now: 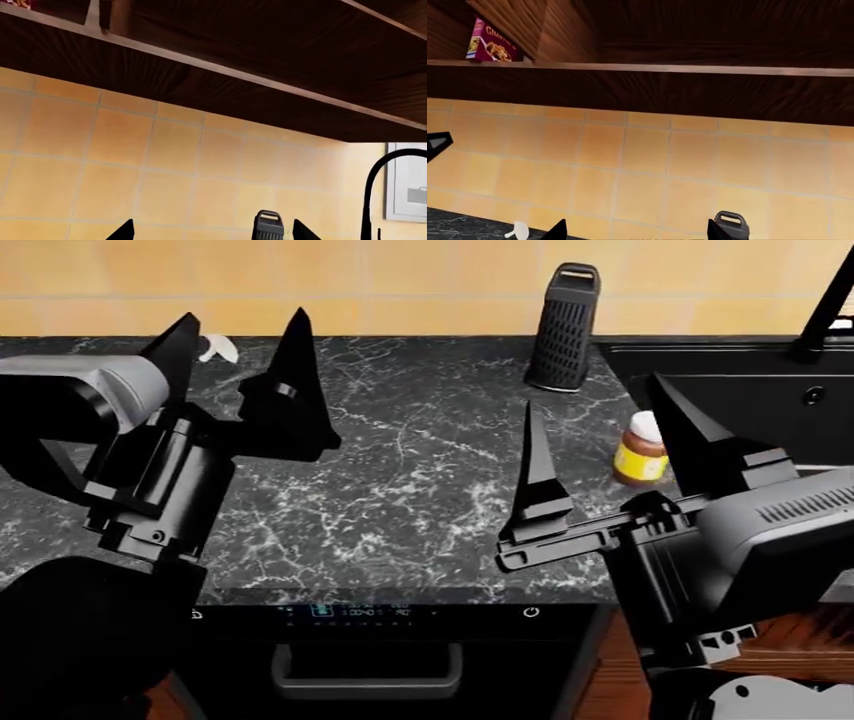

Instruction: Pick the cereal and honey bottle from the counter and place them in the cabinets closest to them.

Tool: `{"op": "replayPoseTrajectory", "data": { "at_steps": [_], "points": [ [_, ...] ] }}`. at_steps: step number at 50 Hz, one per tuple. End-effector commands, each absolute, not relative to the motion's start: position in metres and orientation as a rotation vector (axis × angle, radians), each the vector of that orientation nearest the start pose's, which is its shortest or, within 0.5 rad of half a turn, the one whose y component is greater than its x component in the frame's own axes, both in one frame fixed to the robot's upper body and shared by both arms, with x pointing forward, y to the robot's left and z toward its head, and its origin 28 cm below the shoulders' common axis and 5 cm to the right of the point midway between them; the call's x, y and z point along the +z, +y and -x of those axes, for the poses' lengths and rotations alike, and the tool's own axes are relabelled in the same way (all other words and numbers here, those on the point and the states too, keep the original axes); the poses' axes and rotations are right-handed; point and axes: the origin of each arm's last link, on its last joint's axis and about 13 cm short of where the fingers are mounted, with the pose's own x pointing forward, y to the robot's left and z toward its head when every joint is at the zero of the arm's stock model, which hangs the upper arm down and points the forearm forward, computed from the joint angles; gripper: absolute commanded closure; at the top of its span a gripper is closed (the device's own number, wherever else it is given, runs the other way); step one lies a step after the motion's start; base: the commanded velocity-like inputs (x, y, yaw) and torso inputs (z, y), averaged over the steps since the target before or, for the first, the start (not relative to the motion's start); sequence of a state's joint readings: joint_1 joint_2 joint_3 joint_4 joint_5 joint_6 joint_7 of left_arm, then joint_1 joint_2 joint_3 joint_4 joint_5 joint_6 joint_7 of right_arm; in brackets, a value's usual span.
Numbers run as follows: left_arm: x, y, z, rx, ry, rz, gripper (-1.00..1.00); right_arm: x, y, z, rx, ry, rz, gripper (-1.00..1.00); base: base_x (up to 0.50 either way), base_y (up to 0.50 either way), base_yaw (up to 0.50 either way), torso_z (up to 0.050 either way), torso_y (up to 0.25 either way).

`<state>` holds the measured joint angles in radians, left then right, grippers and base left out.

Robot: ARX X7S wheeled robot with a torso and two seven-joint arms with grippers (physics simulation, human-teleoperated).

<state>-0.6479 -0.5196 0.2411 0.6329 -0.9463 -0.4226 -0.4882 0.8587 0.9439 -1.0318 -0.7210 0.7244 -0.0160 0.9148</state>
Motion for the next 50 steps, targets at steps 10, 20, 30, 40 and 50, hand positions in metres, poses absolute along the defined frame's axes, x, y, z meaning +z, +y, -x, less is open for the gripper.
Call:
{"op": "replayPoseTrajectory", "data": {
  "at_steps": [10,20,30,40,50],
  "points": [
    [0.248,0.211,-0.237,-0.276,-0.479,0.238,-1.0,0.209,-0.093,-0.203,0.183,-0.539,0.131,-1.0,0.41,-0.37,0.0,0.0,0.0],
    [0.249,0.212,-0.236,-0.272,-0.48,0.242,-1.0,0.208,-0.094,-0.203,0.188,-0.536,0.12,-1.0,0.5,-0.24,0.0,0.0,0.0],
    [0.248,0.211,-0.236,-0.281,-0.474,0.238,-1.0,0.215,-0.101,-0.204,0.108,-0.339,0.038,-1.0,0.25,-0.14,0.0,0.0,0.0],
    [0.248,0.211,-0.236,-0.285,-0.469,0.241,-1.0,0.214,-0.106,-0.207,0.042,-0.097,0.011,-1.0,0.0,0.0,0.0,0.0,0.0],
    [0.249,0.211,-0.235,-0.287,-0.47,0.24,-1.0,0.209,-0.107,-0.213,0.022,-0.015,0.005,-1.0,0.0,0.0,0.0,0.0,0.0]
  ]
}}
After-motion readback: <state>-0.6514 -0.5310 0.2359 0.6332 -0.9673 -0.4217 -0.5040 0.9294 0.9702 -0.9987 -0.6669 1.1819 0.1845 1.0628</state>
